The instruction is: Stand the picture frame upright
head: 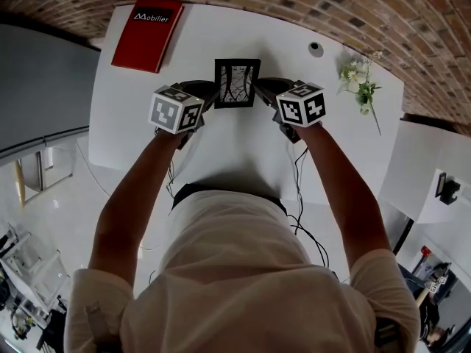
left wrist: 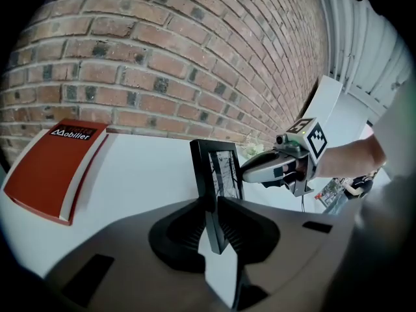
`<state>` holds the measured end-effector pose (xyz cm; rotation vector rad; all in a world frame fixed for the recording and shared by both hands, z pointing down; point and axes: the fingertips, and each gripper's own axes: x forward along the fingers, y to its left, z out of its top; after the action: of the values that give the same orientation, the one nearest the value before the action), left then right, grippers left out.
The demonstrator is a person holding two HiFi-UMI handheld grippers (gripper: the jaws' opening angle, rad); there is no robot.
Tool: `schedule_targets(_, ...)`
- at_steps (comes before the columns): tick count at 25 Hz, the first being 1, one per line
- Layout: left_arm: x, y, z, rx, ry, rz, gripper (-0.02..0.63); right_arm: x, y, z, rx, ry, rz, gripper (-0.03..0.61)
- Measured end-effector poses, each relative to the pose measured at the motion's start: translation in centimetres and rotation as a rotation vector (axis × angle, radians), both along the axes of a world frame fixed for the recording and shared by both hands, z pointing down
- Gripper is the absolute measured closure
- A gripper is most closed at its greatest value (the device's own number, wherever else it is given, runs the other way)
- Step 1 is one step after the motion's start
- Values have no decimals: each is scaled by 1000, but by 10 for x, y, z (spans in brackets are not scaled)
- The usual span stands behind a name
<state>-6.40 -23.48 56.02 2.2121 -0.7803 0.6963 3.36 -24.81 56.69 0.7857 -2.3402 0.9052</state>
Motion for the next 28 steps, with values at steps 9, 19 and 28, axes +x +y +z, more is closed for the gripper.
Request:
schedule_targets(9,-9,-21,-11,62,-43,22,558,-9,-25,-17,132,48,-21,538)
schedule_targets(19,-15,-47,-8,116,-103,46,566,-16,-49,-22,277,121,-54,543)
schedule_targets(28,-19,-70,-9,177,-145,52,569,-19,-64,-15,365,185,-69,549)
